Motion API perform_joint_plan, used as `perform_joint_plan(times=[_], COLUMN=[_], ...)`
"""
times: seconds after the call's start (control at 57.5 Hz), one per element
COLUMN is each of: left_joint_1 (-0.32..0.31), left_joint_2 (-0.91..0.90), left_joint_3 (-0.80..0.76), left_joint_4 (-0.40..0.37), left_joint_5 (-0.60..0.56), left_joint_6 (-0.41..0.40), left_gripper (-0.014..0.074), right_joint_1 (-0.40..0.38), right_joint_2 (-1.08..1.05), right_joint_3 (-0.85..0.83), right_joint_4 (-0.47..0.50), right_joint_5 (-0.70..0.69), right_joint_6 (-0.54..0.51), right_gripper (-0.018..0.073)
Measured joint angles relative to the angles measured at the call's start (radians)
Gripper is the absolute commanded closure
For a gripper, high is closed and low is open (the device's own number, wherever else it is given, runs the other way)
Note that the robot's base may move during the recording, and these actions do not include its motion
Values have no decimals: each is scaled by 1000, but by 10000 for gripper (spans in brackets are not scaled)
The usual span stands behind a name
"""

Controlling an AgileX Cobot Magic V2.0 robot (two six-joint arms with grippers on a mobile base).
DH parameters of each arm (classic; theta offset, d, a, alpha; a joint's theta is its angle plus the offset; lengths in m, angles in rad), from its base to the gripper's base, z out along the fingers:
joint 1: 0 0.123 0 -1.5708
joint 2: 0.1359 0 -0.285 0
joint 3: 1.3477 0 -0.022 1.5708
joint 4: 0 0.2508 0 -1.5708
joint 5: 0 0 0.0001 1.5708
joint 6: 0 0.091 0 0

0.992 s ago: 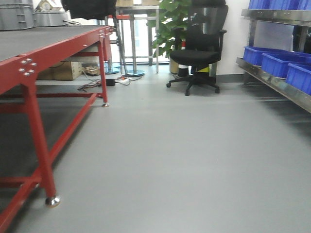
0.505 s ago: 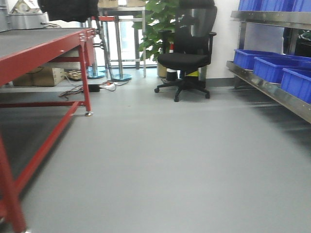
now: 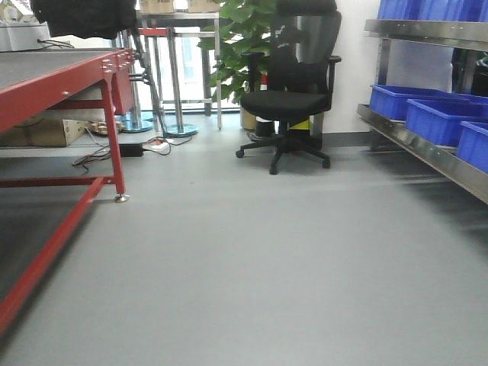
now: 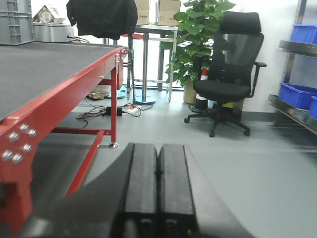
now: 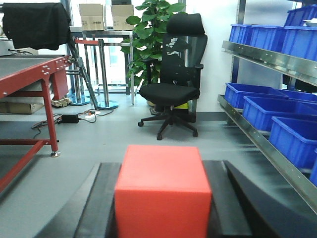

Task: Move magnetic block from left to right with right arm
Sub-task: 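Drive toward the office chair and plant, holding the cube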

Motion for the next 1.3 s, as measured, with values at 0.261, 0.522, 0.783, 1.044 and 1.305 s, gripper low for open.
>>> perform_joint_plan(times=[0.261,0.522,0.783,1.044,1.305], left_joint_1=[0,0,0,0,0], left_joint_2=[0,0,0,0,0], left_joint_3=[0,0,0,0,0], left_joint_4=[0,0,0,0,0], left_joint_5=[0,0,0,0,0], left_joint_6=[0,0,0,0,0], left_gripper=[722,722,722,722,722], right_joint_1=[0,0,0,0,0], right_joint_2=[0,0,0,0,0], right_joint_3=[0,0,0,0,0], right_joint_4=[0,0,0,0,0], right_joint_5=[0,0,0,0,0], right_joint_6=[0,0,0,0,0], right_gripper=[319,319,319,319,319])
